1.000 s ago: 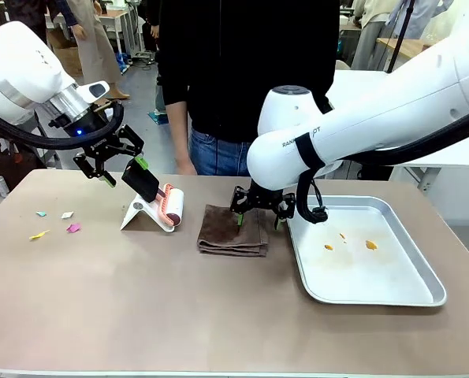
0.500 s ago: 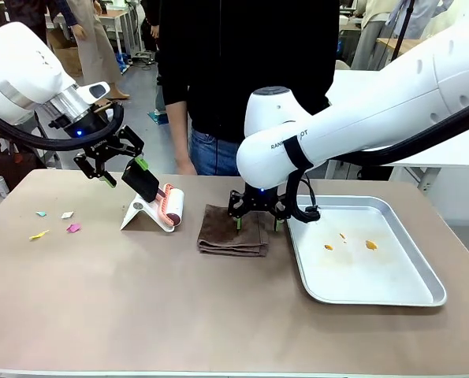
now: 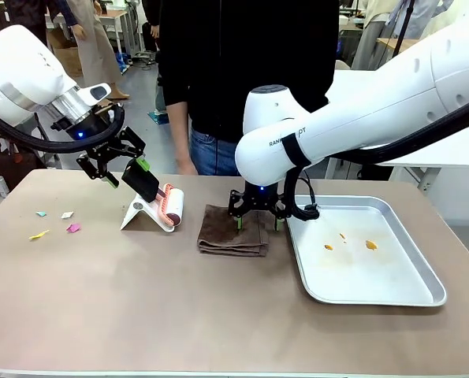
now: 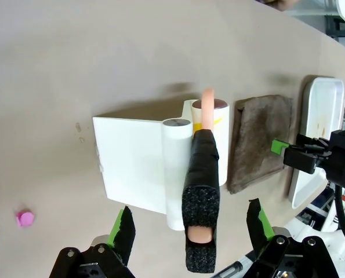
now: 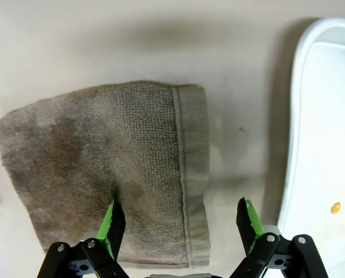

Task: Clean the surface of the table.
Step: Hold the Lint Roller with your left hand and the towel with your right hand.

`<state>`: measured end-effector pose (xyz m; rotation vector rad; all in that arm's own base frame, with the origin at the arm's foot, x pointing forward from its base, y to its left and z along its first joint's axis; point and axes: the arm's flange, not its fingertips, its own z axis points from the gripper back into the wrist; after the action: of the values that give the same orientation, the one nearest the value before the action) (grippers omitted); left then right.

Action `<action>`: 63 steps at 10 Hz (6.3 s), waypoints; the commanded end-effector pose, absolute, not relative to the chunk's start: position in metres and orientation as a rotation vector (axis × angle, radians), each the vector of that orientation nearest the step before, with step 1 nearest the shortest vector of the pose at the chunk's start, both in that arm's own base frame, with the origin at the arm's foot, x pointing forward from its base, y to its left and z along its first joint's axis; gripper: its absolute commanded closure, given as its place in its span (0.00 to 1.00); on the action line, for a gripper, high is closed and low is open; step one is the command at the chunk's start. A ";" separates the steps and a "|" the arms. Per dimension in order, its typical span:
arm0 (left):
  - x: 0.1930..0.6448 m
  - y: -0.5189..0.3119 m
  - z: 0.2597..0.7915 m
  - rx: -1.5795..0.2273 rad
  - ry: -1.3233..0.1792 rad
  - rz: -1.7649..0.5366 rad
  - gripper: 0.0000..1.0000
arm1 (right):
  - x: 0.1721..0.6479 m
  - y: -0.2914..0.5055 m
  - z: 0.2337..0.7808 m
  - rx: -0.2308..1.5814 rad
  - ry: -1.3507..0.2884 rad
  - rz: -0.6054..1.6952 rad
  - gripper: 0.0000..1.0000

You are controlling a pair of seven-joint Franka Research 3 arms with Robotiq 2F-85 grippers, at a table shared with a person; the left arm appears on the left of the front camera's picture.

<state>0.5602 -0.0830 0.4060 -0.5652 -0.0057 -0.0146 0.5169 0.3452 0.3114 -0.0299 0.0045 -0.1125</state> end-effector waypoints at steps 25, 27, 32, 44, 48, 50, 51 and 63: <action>0.540 -0.087 0.399 -0.672 -0.173 0.010 1.00 | 0.528 0.347 0.303 -0.036 0.069 -0.163 1.00; 0.540 -0.086 0.400 -0.674 -0.180 0.011 1.00 | 0.529 0.347 0.302 -0.032 0.077 -0.158 1.00; 0.532 -0.086 0.412 -0.727 -0.235 -0.005 1.00 | 0.527 0.336 0.309 0.044 0.083 -0.147 1.00; 0.467 0.042 0.471 -1.277 -0.166 -0.097 1.00 | 0.431 0.110 0.400 1.200 0.101 0.325 1.00; 0.440 0.141 0.457 -1.467 -0.216 0.163 1.00 | 0.392 0.015 0.415 1.570 -0.033 0.288 1.00; 0.410 0.189 0.444 -1.512 -0.208 0.126 1.00 | 0.372 -0.024 0.425 1.707 -0.135 0.122 1.00; 0.394 0.211 0.437 -1.494 -0.172 0.040 1.00 | 0.363 -0.043 0.428 1.759 -0.172 0.054 1.00; 0.353 0.265 0.406 -1.564 -0.180 0.062 1.00 | 0.346 -0.091 0.416 1.752 -0.236 -0.067 1.00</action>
<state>0.3573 0.2667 0.4030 -1.5531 -0.1710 0.0707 0.3458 -0.0873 0.4132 1.7387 -0.2364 -0.0766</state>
